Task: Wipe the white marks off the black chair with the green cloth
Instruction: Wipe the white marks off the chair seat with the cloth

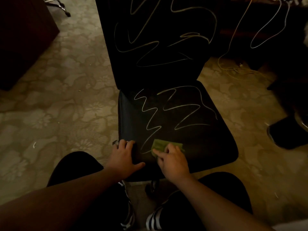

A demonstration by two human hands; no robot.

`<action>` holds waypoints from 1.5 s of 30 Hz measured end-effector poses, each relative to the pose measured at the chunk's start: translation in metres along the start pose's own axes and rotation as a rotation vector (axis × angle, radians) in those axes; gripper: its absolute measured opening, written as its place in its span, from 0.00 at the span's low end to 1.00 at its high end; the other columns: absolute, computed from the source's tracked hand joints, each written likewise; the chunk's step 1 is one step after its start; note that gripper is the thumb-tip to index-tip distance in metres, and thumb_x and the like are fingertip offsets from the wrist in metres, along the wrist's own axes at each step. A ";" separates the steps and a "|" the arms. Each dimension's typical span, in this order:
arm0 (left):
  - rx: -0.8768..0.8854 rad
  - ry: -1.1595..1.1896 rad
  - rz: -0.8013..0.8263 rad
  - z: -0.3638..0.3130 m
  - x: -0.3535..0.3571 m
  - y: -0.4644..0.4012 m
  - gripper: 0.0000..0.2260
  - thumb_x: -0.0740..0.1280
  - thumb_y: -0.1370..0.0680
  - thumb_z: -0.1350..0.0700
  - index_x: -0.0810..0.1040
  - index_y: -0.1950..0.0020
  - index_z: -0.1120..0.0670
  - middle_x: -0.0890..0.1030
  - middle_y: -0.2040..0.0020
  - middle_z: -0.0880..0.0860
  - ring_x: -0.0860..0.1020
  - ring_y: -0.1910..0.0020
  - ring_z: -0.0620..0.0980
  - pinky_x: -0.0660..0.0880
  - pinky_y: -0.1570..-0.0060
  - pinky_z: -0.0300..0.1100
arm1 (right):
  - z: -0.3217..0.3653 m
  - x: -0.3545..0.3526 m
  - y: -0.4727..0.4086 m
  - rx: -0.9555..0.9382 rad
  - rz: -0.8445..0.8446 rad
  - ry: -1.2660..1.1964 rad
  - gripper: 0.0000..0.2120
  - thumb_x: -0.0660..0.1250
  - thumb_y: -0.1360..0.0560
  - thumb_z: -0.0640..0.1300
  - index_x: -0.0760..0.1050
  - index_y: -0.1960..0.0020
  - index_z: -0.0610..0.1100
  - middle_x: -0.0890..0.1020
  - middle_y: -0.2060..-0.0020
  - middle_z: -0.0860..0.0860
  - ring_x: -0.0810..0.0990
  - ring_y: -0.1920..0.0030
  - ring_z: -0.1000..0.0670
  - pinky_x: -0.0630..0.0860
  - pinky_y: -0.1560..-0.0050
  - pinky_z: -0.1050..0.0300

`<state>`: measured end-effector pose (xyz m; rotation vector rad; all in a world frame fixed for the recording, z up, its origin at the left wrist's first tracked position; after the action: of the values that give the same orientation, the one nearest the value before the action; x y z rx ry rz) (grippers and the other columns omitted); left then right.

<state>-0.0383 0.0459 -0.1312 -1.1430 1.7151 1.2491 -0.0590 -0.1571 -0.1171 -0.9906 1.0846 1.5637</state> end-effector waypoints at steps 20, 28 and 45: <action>0.300 -0.081 -0.014 -0.018 -0.001 0.002 0.29 0.57 0.24 0.36 0.73 0.29 0.50 0.73 0.37 0.52 0.75 0.37 0.55 0.76 0.43 0.49 | 0.013 0.014 0.008 -0.220 0.136 0.076 0.29 0.57 0.21 0.36 0.63 0.23 0.57 0.58 0.20 0.54 0.49 0.19 0.47 0.50 0.20 0.48; 0.161 -0.143 0.134 -0.009 -0.002 -0.021 0.53 0.62 0.28 0.23 0.45 0.15 0.51 0.43 0.15 0.53 0.41 0.16 0.56 0.50 0.20 0.57 | -0.059 -0.014 -0.020 0.302 0.001 -0.026 0.34 0.56 0.22 0.32 0.60 0.22 0.57 0.56 0.19 0.53 0.49 0.19 0.46 0.56 0.21 0.45; 0.218 0.025 -0.119 -0.009 -0.001 -0.029 0.43 0.56 0.28 0.24 0.67 0.23 0.50 0.67 0.26 0.52 0.64 0.25 0.54 0.65 0.25 0.51 | -0.046 -0.014 -0.063 0.251 -0.103 -0.076 0.31 0.55 0.22 0.34 0.64 0.23 0.56 0.61 0.21 0.52 0.52 0.20 0.45 0.54 0.21 0.46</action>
<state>-0.0110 0.0339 -0.1373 -1.1158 1.7271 0.9546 0.0100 -0.1951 -0.1280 -0.7980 1.1277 1.3341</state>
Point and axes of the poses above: each hand's wrist, its own y-axis away from the middle knuckle, its own x-axis out of the palm, z = x × y, the point moved 5 cm from there along -y, towards the middle knuckle
